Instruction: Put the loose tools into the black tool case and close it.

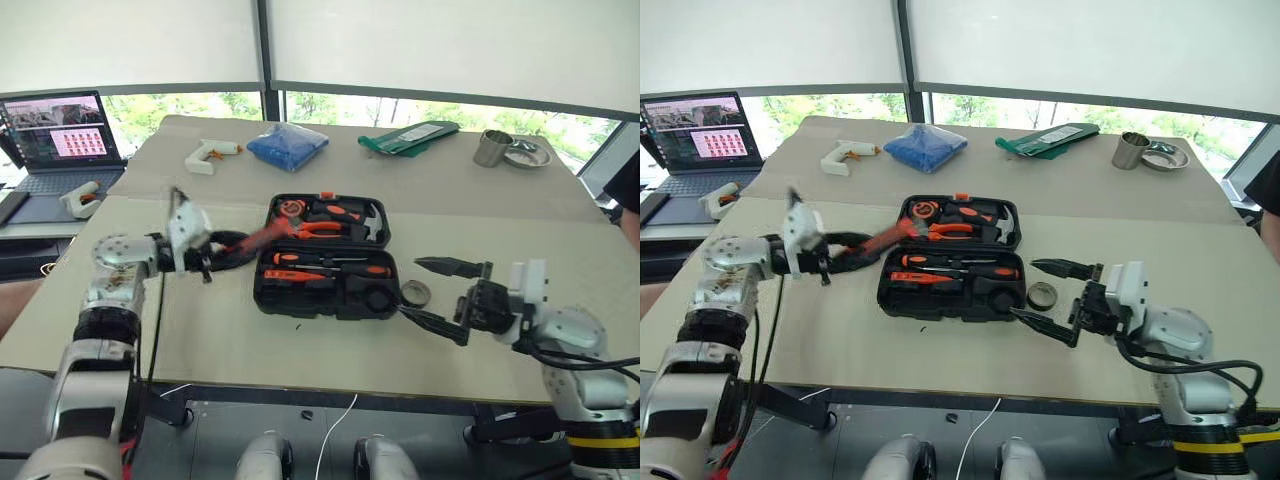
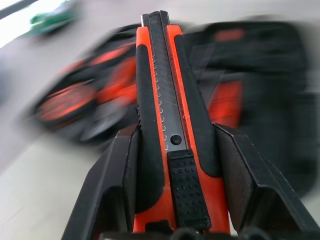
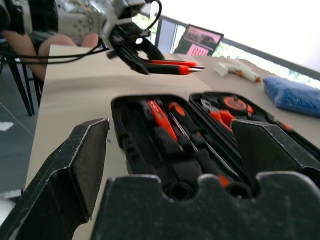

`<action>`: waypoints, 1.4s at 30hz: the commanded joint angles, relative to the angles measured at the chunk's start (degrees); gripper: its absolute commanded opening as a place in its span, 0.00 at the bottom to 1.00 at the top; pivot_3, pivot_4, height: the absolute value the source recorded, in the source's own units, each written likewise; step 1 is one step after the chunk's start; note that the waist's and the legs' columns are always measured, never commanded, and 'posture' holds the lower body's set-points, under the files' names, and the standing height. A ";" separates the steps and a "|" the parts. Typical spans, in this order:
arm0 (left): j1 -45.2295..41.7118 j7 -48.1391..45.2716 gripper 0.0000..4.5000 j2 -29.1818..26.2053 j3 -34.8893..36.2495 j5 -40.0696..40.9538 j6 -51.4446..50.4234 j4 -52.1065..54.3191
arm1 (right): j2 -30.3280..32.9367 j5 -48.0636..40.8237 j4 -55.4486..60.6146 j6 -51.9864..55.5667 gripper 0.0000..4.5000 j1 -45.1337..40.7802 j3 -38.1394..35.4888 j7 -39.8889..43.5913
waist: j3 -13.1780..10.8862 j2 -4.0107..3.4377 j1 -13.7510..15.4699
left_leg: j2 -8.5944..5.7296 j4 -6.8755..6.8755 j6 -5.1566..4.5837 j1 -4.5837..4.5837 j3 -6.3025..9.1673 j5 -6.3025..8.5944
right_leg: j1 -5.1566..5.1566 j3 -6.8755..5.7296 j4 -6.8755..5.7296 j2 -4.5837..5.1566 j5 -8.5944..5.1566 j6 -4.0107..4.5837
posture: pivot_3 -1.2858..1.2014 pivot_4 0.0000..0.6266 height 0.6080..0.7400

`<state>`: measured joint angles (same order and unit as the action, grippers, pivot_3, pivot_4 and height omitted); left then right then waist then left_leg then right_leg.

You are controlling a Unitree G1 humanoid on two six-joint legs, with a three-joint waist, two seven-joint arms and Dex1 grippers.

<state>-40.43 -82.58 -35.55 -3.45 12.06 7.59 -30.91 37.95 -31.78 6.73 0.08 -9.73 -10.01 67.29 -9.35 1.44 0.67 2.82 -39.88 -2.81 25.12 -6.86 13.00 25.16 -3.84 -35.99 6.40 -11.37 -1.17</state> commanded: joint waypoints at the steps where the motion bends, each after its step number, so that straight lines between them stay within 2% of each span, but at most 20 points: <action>1: -0.45 1.70 0.39 1.40 -4.44 -3.23 -1.70 7.87 | 1.41 -0.10 -0.95 -1.67 1.00 -0.68 -1.64 1.86 | 0.00 0.01 0.01 | 0.00 0.00 0.01 -0.01 0.02 -0.02 | 0.00 0.00 -0.01 -0.03 0.00 0.00 | 0.52 0.24 0.99; 4: -1.89 6.63 0.39 3.58 -7.98 -8.11 -4.44 8.38 | 1.22 0.11 -1.11 -1.70 1.00 -1.07 -1.09 1.80 | 0.00 0.01 0.03 | 0.00 -0.03 0.01 -0.03 0.06 -0.11 | -0.02 0.00 -0.03 -0.04 0.01 -0.02 | 0.52 0.24 0.99; 7: -2.29 6.31 0.39 4.10 -9.98 -9.26 -4.33 8.72 | 0.93 0.14 -0.44 -1.52 1.00 -0.73 -0.67 1.49 | 0.00 0.01 -0.25 | 0.02 -0.06 0.00 -0.04 0.09 -0.13 | -0.02 0.04 -0.05 -0.06 -0.14 -0.31 | 0.52 0.24 0.99; 11: -3.39 6.69 0.39 3.84 -12.10 -12.17 -2.29 6.58 | 0.80 0.05 0.21 -1.44 1.00 -0.04 -0.67 1.12 | 0.00 0.01 -0.02 | 0.01 -0.04 0.00 -0.05 0.11 -0.13 | -0.01 0.05 -0.06 -0.07 -0.06 -0.17 | 0.52 0.24 0.99; 23: -7.44 3.64 0.39 5.66 -14.16 -12.75 0.96 2.16 | 1.00 -0.10 0.80 -1.21 1.00 0.76 -1.19 0.06 | -0.01 0.01 0.02 | 0.00 -0.05 -0.02 -0.04 0.10 -0.12 | -0.03 0.05 -0.03 -0.05 0.02 -0.04 | 0.52 0.24 0.99; 31: -8.00 1.98 0.39 4.13 -15.30 -14.60 -1.39 0.86 | 0.99 0.25 0.33 -1.37 1.00 0.31 -0.93 -0.29 | 0.00 0.01 -0.05 | 0.00 -0.05 -0.02 -0.05 0.11 -0.12 | -0.03 0.05 -0.04 -0.06 0.02 -0.03 | 0.52 0.24 0.99; 32: -8.05 1.82 0.57 4.04 -15.41 -14.74 -0.70 0.70 | 0.95 0.31 0.21 -1.40 1.00 0.20 -0.87 -0.30 | 0.00 0.01 -0.04 | 0.00 -0.05 -0.02 -0.05 0.11 -0.12 | -0.03 0.05 -0.04 -0.06 0.02 -0.03 | 0.52 0.24 0.99; 34: -8.04 1.68 0.67 4.08 -15.33 -14.52 -0.78 0.69 | 0.78 0.47 -0.11 -1.51 1.00 -0.07 -0.63 -0.31 | 0.00 0.01 -0.02 | 0.00 -0.05 -0.02 -0.05 0.11 -0.12 | -0.03 0.05 -0.04 -0.06 0.02 -0.04 | 0.52 0.24 0.99; 38: -7.96 0.25 0.99 4.14 -15.14 -13.24 -1.37 1.33 | 0.40 0.78 -0.70 -1.62 1.00 -0.59 -0.24 -0.16 | 0.00 0.01 -0.08 | 0.00 -0.05 -0.04 -0.05 0.11 -0.11 | -0.04 0.05 -0.03 -0.06 0.02 -0.04 | 0.52 0.24 0.99; 42: -8.38 1.47 0.99 5.63 -11.96 -10.03 1.06 0.66 | 0.04 1.11 -1.18 -1.63 1.00 -1.06 -0.11 0.00 | 0.00 0.01 -0.01 | 0.00 -0.04 -0.04 -0.05 0.11 -0.10 | -0.04 0.05 -0.03 -0.06 0.02 -0.04 | 0.52 0.24 0.99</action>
<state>-48.62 -80.72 -30.65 -17.03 -0.23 7.49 -30.37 38.15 -30.48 5.11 -0.43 -10.10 -9.57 67.39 -9.35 1.45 0.66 2.81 -39.93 -2.86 25.07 -6.75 12.90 25.13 -3.78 -36.03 6.34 -11.36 -1.21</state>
